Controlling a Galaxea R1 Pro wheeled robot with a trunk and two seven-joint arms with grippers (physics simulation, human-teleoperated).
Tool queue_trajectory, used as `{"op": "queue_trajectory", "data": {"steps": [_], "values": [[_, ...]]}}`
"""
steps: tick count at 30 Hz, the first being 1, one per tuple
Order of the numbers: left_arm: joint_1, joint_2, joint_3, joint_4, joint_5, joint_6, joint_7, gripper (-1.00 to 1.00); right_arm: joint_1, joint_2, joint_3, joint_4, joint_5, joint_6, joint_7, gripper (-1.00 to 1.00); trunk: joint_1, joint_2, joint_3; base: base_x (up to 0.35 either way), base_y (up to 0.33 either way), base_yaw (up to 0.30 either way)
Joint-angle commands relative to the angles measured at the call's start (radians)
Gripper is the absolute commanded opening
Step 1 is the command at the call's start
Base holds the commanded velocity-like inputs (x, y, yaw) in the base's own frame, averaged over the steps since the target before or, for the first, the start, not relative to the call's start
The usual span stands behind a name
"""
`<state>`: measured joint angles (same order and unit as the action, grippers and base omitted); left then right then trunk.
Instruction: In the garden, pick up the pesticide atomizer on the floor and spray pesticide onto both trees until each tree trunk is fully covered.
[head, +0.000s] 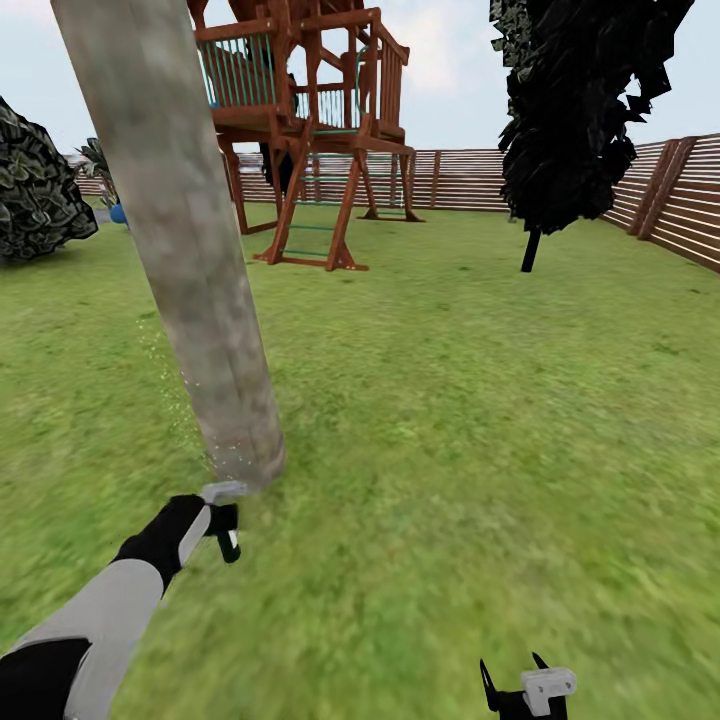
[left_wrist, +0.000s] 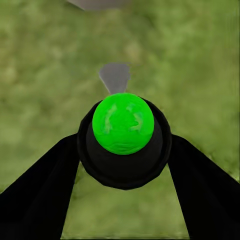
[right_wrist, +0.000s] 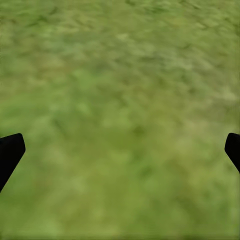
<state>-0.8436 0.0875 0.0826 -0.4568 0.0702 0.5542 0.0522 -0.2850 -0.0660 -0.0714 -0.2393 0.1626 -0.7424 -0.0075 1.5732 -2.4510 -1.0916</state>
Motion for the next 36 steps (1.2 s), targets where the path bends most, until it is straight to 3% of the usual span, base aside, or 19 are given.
{"op": "queue_trajectory", "data": {"steps": [1,2,5,6,7,8,10,11,13,15,18,22,24,26,28,29,31,33,36], "values": [[-0.002,0.023,0.000,0.000,0.008,0.010,-0.023,-1.00,0.000,0.000,0.000,0.000,0.000,0.000,0.000,1.00,0.000,0.000,0.000,0.000,0.000,0.000],[-0.002,0.035,-0.002,-0.001,0.008,0.017,-0.039,-1.00,0.000,0.000,0.000,0.000,0.000,0.000,0.000,1.00,0.000,0.000,0.000,0.000,0.000,0.000],[-0.002,0.018,-0.013,-0.043,0.008,0.021,-0.045,-1.00,0.000,0.000,0.000,0.000,0.000,0.000,0.000,1.00,0.000,0.000,0.000,0.000,-0.046,0.000],[-0.003,0.003,-0.038,-0.052,0.008,0.025,-0.045,-1.00,0.000,0.000,0.000,0.000,0.001,0.000,0.000,1.00,0.000,0.000,0.000,0.000,-0.193,0.000],[-0.004,-0.017,-0.090,-0.069,0.007,0.050,-0.043,-1.00,0.000,0.000,0.000,0.000,0.000,0.000,0.001,1.00,0.000,0.000,0.000,0.000,-0.151,0.000],[-0.004,-0.018,-0.111,-0.105,0.007,0.078,-0.042,-1.00,0.000,0.000,0.000,0.000,0.000,0.000,0.001,1.00,0.000,0.000,0.000,0.000,-0.049,0.000],[-0.005,-0.011,-0.116,-0.145,0.007,0.098,-0.042,-1.00,0.000,0.000,0.000,0.000,0.000,0.000,0.000,1.00,0.000,0.000,0.000,0.000,-0.015,0.000],[-0.010,-0.003,-0.116,-0.152,0.007,0.113,-0.042,-1.00,0.000,0.000,0.000,0.000,0.000,0.000,0.000,1.00,0.000,0.000,0.000,0.000,-0.005,0.000],[-0.023,0.060,-0.113,-0.159,0.016,0.145,-0.044,-1.00,0.000,0.000,0.000,0.000,0.001,0.000,0.001,1.00,0.000,0.000,0.000,0.000,-0.001,0.000],[-0.024,0.092,-0.112,-0.160,0.019,0.150,-0.044,-1.00,0.000,0.000,0.000,0.000,0.000,0.000,0.001,1.00,0.000,0.000,0.000,0.000,0.000,0.000],[-0.023,0.079,-0.115,-0.170,0.021,0.151,-0.043,-1.00,0.000,0.000,0.000,0.000,0.000,0.000,0.000,1.00,0.000,0.000,0.000,0.005,-0.009,0.000],[-0.023,0.042,-0.117,-0.212,0.020,0.163,-0.042,-1.00,0.000,0.000,0.001,-0.001,-0.001,0.000,0.000,1.00,0.000,0.000,0.000,0.039,-0.152,0.028],[-0.021,0.043,-0.116,-0.239,0.017,0.166,-0.042,-1.00,0.000,0.001,0.001,-0.001,-0.001,0.000,0.000,1.00,0.000,0.000,0.000,0.003,-0.022,0.230],[-0.022,0.056,-0.114,-0.243,0.014,0.167,-0.041,-1.00,0.000,0.001,0.001,-0.002,-0.002,0.000,0.000,1.00,0.000,0.000,0.000,0.001,-0.004,0.260],[-0.022,0.085,-0.112,-0.244,0.016,0.168,-0.041,-1.00,0.000,0.002,0.001,-0.002,-0.002,0.000,0.000,1.00,0.000,0.000,0.000,0.000,-0.001,0.064],[-0.021,0.084,-0.113,-0.244,0.017,0.169,-0.041,-1.00,0.000,0.002,0.001,-0.002,-0.002,0.000,0.000,1.00,0.000,0.000,0.000,0.000,0.000,0.016],[-0.021,0.075,-0.117,-0.246,0.019,0.191,-0.041,-1.00,0.000,0.002,0.001,-0.002,-0.002,0.000,0.000,1.00,0.000,0.000,0.000,0.000,0.000,0.005],[-0.027,0.019,-0.120,-0.249,0.013,0.224,-0.041,-1.00,0.000,0.002,0.001,-0.002,-0.002,0.000,0.000,1.00,0.000,0.000,0.000,0.000,0.000,0.000],[-0.028,0.013,-0.119,-0.248,0.014,0.227,-0.042,-1.00,0.000,0.002,0.001,-0.002,-0.002,0.000,0.000,1.00,0.000,0.000,0.000,0.000,0.000,0.000]]}}
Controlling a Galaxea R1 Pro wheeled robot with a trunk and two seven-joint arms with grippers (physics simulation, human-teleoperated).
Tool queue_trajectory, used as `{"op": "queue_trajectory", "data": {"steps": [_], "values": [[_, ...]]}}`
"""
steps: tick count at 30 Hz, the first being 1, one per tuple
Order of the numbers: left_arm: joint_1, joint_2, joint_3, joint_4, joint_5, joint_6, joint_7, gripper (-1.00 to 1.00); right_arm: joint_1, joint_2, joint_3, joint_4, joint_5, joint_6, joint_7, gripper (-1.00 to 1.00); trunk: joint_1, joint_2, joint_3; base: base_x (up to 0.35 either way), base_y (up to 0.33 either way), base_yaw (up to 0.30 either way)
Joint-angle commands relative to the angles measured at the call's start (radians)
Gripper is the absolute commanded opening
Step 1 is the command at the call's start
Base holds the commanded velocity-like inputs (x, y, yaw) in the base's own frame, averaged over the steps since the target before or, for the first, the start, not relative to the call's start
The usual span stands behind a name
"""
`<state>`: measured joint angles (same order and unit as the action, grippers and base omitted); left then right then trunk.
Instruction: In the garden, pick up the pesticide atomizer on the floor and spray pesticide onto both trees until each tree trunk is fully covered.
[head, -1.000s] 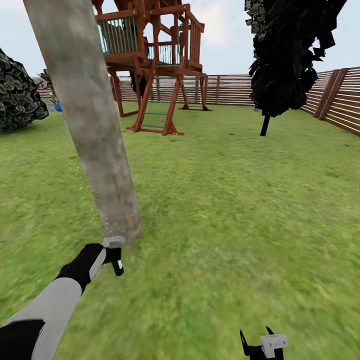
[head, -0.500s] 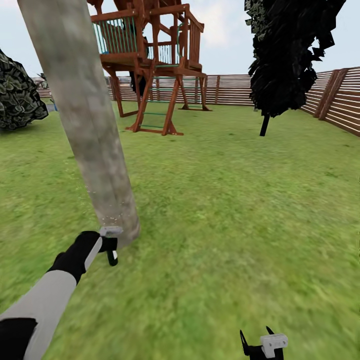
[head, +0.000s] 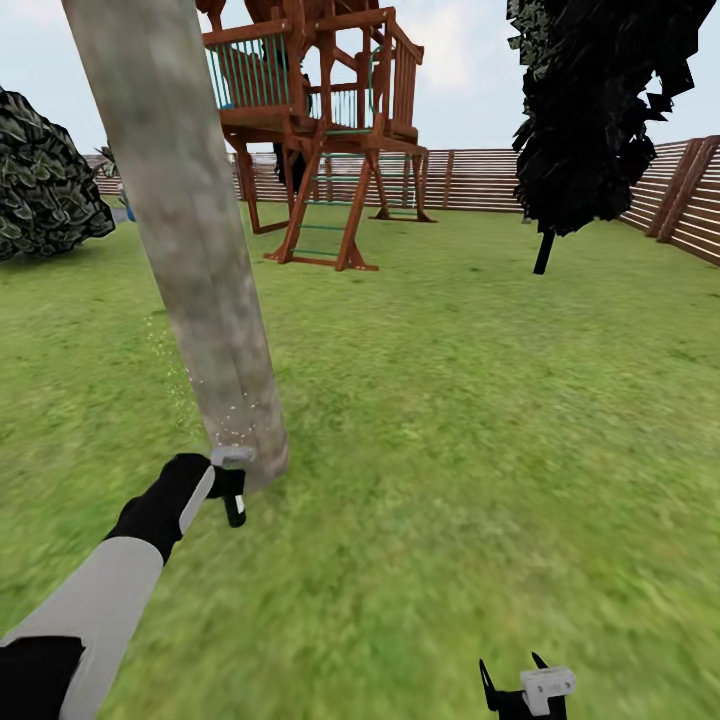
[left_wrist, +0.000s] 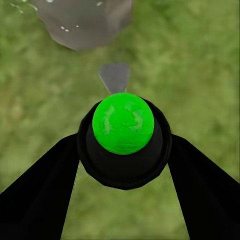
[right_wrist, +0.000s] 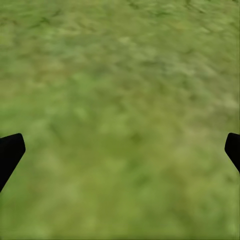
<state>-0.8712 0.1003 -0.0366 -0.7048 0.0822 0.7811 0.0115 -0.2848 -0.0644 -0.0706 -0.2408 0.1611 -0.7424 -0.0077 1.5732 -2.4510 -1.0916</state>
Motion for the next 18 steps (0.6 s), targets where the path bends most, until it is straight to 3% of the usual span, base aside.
{"op": "queue_trajectory", "data": {"steps": [1,3,6,10,12,14,16,18], "values": [[0.000,0.009,0.003,0.000,0.002,0.001,-0.002,-1.00,0.000,0.000,0.000,0.000,0.000,0.000,0.000,1.00,0.000,0.000,0.000,0.000,0.000,0.000],[0.001,0.053,0.005,0.001,0.006,0.001,-0.004,-1.00,0.000,0.000,0.000,0.000,0.000,0.000,0.000,1.00,0.000,0.000,0.000,0.000,0.000,0.000],[0.000,0.091,0.005,-0.002,0.008,0.001,-0.005,-1.00,0.000,0.000,0.000,0.000,0.000,0.001,0.000,1.00,0.000,0.000,0.000,-0.054,0.000,0.000],[0.002,0.071,0.001,-0.082,0.008,0.015,-0.004,-1.00,0.000,0.000,0.000,0.000,0.000,0.001,0.000,1.00,0.000,0.000,0.000,-0.296,0.000,0.000],[0.001,0.063,0.001,-0.127,0.007,0.081,-0.004,-1.00,0.000,0.000,0.000,0.000,0.000,0.000,0.000,1.00,0.000,0.000,0.000,-0.071,0.000,0.000],[0.001,0.074,0.003,-0.145,0.005,0.095,-0.003,-1.00,0.000,0.000,0.000,0.000,0.000,0.001,0.000,1.00,0.000,0.000,0.000,-0.016,0.000,0.000],[-0.011,0.105,0.005,-0.150,0.002,0.099,-0.002,-1.00,0.000,0.000,0.000,0.000,0.000,0.001,0.000,1.00,0.000,0.000,0.000,-0.003,0.000,0.000],[-0.022,0.120,0.006,-0.146,0.002,0.099,-0.002,-1.00,0.000,0.000,0.000,0.000,0.000,0.002,0.000,1.00,0.000,0.000,0.000,0.000,0.000,0.000]]}}
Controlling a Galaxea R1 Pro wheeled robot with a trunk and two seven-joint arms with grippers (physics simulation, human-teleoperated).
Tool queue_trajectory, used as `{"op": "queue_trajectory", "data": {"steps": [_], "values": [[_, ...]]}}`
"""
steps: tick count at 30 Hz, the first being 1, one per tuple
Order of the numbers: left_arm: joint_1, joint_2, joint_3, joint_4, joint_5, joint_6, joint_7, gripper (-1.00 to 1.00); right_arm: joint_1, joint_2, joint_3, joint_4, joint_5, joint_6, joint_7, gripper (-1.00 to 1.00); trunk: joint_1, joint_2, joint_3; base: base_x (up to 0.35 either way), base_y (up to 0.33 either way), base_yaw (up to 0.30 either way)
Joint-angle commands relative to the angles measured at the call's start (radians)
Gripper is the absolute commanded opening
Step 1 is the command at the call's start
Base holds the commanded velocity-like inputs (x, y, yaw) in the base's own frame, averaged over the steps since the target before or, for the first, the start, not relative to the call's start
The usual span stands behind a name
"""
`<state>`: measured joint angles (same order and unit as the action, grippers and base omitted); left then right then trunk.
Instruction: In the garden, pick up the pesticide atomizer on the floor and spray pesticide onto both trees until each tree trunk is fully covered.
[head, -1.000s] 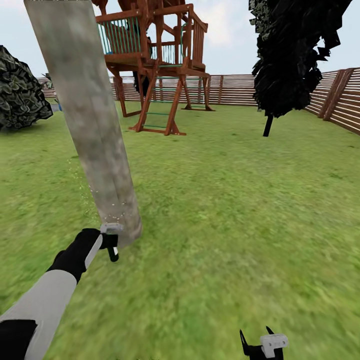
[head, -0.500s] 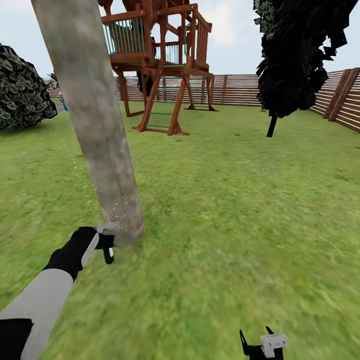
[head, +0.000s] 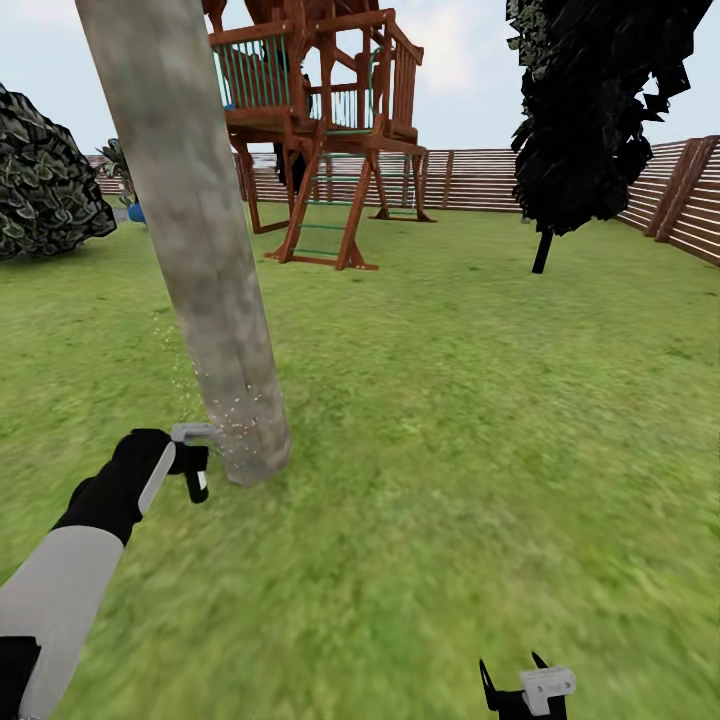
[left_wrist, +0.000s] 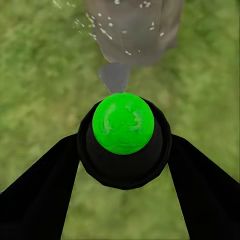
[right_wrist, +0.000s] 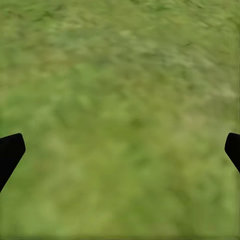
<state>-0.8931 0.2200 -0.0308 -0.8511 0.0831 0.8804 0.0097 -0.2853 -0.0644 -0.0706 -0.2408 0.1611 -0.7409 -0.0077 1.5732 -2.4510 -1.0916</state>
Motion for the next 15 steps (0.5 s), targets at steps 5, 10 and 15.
{"op": "queue_trajectory", "data": {"steps": [5,10,15], "values": [[-0.014,-0.033,-0.002,-0.002,0.006,0.001,0.000,-1.00,0.000,0.000,0.000,0.001,0.000,0.000,0.000,1.00,0.000,0.000,0.000,0.000,0.000,0.000],[-0.032,-0.007,0.000,0.004,-0.003,0.009,0.002,-1.00,0.000,0.000,0.000,0.002,0.000,0.000,0.000,1.00,0.000,0.000,0.000,0.000,0.000,0.000],[-0.034,0.025,-0.001,0.011,0.007,0.009,-0.002,-1.00,0.000,0.000,0.000,0.002,0.001,0.000,0.000,1.00,0.000,0.000,0.000,0.000,0.000,0.000]]}}
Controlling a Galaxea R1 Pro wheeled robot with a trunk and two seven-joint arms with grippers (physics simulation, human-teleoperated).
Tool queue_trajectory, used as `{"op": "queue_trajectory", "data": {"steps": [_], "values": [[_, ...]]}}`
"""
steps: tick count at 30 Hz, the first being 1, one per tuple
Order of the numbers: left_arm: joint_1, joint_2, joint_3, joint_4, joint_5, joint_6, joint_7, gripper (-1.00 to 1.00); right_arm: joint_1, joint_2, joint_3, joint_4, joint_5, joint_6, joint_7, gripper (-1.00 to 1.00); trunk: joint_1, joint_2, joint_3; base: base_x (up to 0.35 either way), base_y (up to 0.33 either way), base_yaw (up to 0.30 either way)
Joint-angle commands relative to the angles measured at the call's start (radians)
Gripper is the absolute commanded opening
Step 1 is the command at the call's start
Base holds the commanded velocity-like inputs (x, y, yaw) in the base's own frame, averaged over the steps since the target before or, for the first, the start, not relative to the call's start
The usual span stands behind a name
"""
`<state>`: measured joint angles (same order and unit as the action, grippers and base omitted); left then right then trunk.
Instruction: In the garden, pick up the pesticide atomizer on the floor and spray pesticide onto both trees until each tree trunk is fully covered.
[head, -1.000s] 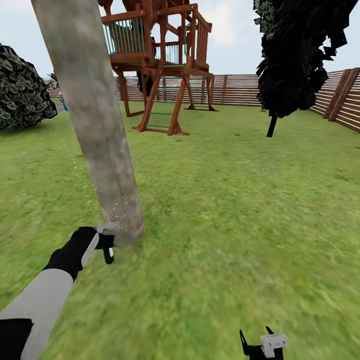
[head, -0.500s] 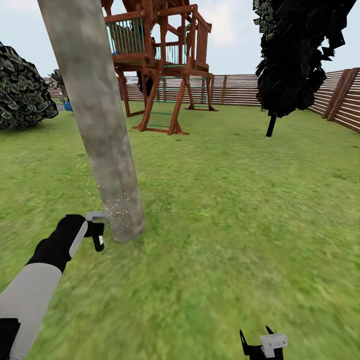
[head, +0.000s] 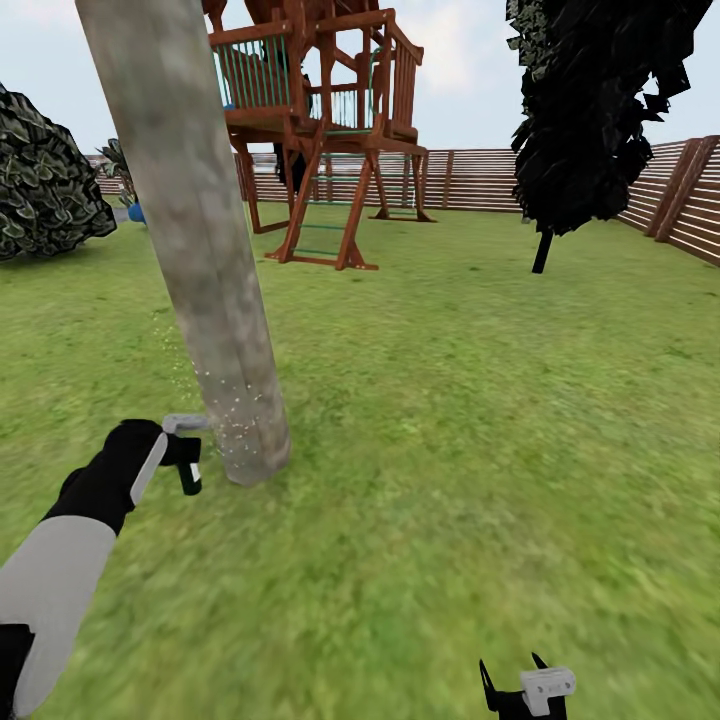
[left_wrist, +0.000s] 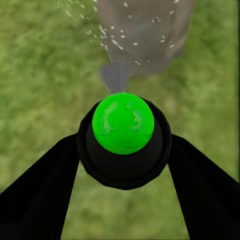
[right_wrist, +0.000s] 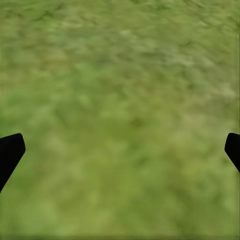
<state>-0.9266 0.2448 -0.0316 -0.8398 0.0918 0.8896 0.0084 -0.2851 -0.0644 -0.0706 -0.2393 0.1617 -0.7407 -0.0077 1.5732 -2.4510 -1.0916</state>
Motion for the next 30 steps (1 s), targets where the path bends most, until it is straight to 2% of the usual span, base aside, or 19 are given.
{"op": "queue_trajectory", "data": {"steps": [1,3,5,8,13,18,20,21,24,26,28,30], "values": [[0.000,-0.006,0.000,-0.004,-0.001,0.000,-0.001,-1.00,0.000,0.000,0.000,0.000,0.000,0.000,0.000,1.00,0.000,0.000,0.000,0.000,0.000,0.000],[-0.002,-0.045,-0.003,-0.014,-0.001,0.001,-0.001,-1.00,0.000,0.000,0.000,0.000,0.000,0.000,0.000,1.00,0.000,0.000,0.000,0.000,0.000,0.000],[-0.009,-0.061,-0.004,-0.040,0.000,0.035,-0.001,-1.00,0.000,0.000,0.000,0.000,0.000,0.000,0.000,1.00,0.000,0.000,0.000,0.000,0.000,0.000],[-0.013,-0.063,-0.004,-0.109,-0.002,0.091,-0.001,-1.00,0.000,0.000,0.000,0.000,0.000,0.000,0.000,1.00,0.000,0.000,0.000,0.000,0.000,0.000],[-0.030,-0.026,-0.002,-0.131,-0.004,0.118,-0.001,-1.00,0.000,0.000,0.000,0.000,0.000,0.000,0.001,1.00,0.000,0.000,0.000,0.000,0.000,0.000],[-0.034,-0.061,-0.007,-0.156,-0.002,0.120,-0.001,-1.00,0.000,0.000,0.000,0.000,0.000,0.000,0.000,1.00,0.000,0.000,0.000,-0.102,-0.063,0.000],[-0.034,-0.091,-0.008,-0.182,-0.003,0.120,-0.001,-1.00,0.000,0.000,0.000,0.000,0.000,0.000,0.000,1.00,0.000,0.000,0.000,-0.209,-0.118,0.000],[-0.034,-0.098,-0.008,-0.194,-0.003,0.121,-0.001,-1.00,0.000,0.000,0.000,0.000,0.000,0.000,0.000,1.00,0.000,0.000,0.000,-0.067,-0.037,0.000],[-0.063,-0.085,-0.005,-0.203,-0.003,0.122,-0.002,-1.00,0.000,0.000,0.000,0.000,0.001,0.000,0.000,1.00,0.000,0.000,0.000,-0.013,-0.007,0.000],[-0.079,-0.055,-0.001,-0.203,-0.001,0.123,-0.003,-1.00,0.000,0.000,0.000,0.000,0.000,0.000,0.000,1.00,0.000,0.000,0.000,-0.001,0.000,0.000],[-0.082,-0.041,-0.002,-0.204,-0.001,0.123,-0.022,-1.00,0.000,0.000,0.000,0.000,0.000,0.000,0.000,1.00,0.000,0.000,0.000,0.000,0.000,0.000],[-0.086,-0.051,-0.007,-0.205,-0.001,0.123,-0.057,-1.00,0.000,0.000,0.000,0.000,0.000,0.000,0.000,1.00,0.000,0.000,0.000,0.000,0.000,0.000]]}}
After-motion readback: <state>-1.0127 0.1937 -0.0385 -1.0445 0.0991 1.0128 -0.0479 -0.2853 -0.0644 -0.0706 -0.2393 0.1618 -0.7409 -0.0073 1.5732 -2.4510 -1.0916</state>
